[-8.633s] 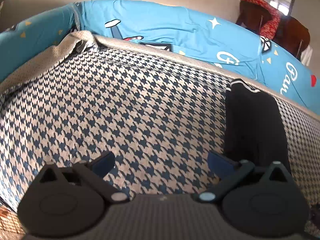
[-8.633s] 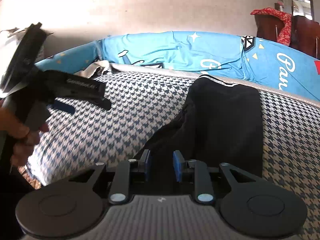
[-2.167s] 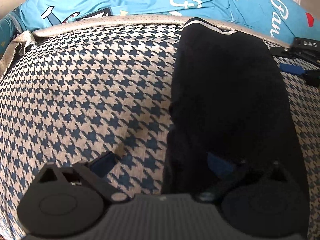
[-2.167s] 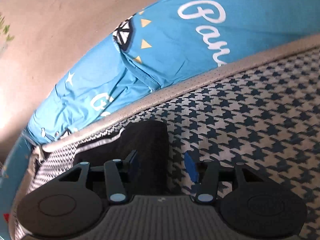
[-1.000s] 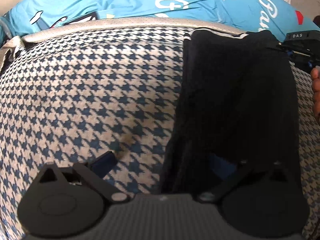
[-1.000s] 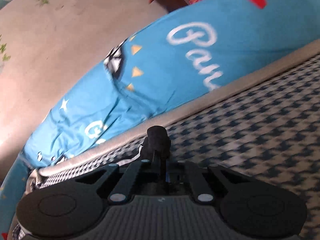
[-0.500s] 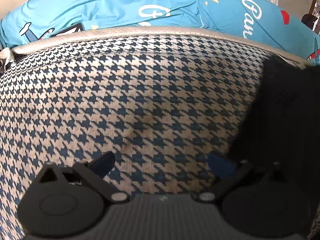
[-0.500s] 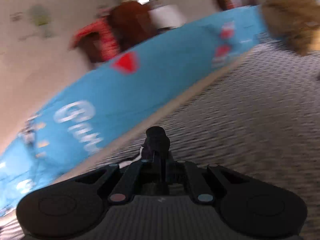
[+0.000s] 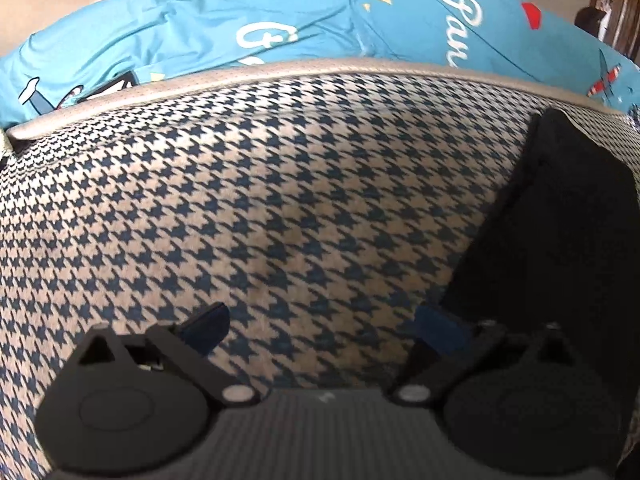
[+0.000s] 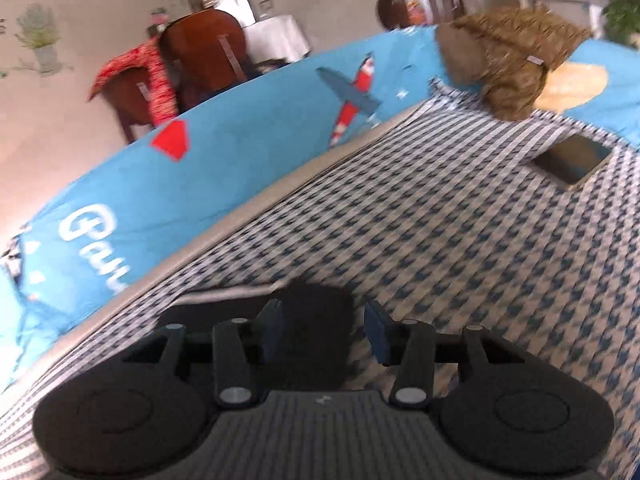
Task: Fold clothes
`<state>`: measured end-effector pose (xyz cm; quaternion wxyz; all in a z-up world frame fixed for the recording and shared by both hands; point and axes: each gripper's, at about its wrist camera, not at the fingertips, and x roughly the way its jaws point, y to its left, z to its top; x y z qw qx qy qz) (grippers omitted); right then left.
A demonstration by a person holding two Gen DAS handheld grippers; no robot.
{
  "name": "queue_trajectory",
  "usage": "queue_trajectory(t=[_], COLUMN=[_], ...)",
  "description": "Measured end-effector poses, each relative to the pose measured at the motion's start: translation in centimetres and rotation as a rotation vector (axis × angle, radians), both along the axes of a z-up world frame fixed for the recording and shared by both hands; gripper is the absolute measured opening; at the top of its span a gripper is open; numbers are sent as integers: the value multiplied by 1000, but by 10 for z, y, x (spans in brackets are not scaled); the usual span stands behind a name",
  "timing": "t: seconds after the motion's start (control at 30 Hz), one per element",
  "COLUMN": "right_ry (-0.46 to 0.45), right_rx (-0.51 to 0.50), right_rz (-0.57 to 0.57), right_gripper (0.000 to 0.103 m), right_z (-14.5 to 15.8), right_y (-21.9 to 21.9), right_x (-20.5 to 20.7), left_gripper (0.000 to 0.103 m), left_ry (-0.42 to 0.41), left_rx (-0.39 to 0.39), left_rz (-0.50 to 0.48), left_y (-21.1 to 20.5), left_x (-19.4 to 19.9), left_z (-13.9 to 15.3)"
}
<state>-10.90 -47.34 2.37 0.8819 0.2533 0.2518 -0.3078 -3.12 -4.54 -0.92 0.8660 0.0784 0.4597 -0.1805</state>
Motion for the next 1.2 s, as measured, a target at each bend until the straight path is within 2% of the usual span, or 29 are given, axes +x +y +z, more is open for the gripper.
queue_trajectory(t=[0.13, 0.27, 0.4, 0.5, 0.6, 0.87, 1.0, 1.2], right_ry=[8, 53, 108, 139, 140, 173, 171, 227], right_rx=[45, 1, -4, -22, -53, -37, -86, -148], right_rz=[101, 200, 282, 347, 401, 494, 513, 615], right_gripper=[45, 47, 58, 63, 75, 75, 75, 75], right_z=[-1, -6, -13, -19, -24, -54, -61, -77], right_y=[20, 45, 75, 97, 122, 180, 203, 241], right_x=[-14, -26, -39, -49, -64, -114, -140, -163], left_gripper=[103, 103, 103, 103, 103, 103, 103, 103], left_ry=[3, 0, -1, 11, 9, 1, 3, 4], left_rx=[-7, 24, 64, 48, 38, 31, 19, 24], left_rz=[-13, -37, -64, -66, -71, -60, -40, 13], left_y=[1, 1, 3, 9, 14, 31, 40, 53], left_x=[-10, -22, -33, -42, -57, -91, -100, -104], left_z=[-2, -5, -8, -11, -12, -12, -10, -8])
